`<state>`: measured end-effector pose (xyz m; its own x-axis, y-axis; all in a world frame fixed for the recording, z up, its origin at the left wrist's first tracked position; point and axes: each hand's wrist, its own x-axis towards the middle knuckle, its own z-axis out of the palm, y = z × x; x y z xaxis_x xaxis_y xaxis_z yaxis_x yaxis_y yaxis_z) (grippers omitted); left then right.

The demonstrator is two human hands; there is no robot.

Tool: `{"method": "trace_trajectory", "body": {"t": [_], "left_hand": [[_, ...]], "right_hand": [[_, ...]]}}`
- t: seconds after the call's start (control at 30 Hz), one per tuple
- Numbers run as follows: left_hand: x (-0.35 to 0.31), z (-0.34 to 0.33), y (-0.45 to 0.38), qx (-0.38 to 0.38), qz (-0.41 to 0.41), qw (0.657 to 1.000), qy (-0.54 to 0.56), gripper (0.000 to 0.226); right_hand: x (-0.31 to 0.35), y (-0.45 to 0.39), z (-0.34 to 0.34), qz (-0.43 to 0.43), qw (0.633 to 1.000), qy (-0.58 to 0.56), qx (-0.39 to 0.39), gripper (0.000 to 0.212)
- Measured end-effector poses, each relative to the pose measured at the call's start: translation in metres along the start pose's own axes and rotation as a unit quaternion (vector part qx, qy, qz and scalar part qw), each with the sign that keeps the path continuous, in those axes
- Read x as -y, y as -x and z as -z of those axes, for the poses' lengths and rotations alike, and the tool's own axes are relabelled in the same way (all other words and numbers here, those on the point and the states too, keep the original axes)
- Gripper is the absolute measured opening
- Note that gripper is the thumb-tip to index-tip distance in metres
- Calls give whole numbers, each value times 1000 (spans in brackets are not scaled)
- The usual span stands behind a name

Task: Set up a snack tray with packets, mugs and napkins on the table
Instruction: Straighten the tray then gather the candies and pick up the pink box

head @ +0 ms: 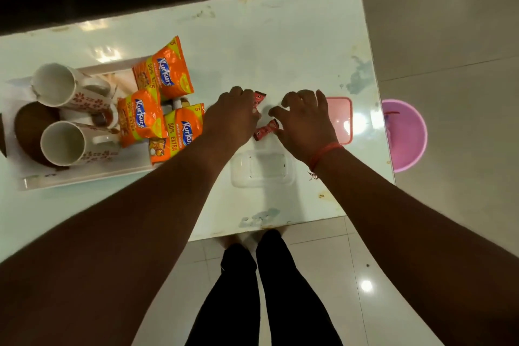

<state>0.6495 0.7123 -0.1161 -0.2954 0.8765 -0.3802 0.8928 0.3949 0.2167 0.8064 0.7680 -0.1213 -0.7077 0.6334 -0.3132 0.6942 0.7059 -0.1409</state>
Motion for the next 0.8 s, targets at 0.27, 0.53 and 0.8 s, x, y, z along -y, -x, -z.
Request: {"method": "trace_trajectory", "body": {"t": [0.27, 0.53, 0.8], "left_hand": [[-3, -15, -20, 5, 36, 999, -7, 45], [-3, -8, -16, -6, 72, 994, 79, 34], [-1, -2, 78, -112, 8, 979, 171, 21]], "right_hand": [[8, -17, -16, 18, 999, 44, -20, 20], [6, -8, -17, -15, 998, 34, -46, 17], [4, 53, 4, -69, 994, -52, -69, 20]]}}
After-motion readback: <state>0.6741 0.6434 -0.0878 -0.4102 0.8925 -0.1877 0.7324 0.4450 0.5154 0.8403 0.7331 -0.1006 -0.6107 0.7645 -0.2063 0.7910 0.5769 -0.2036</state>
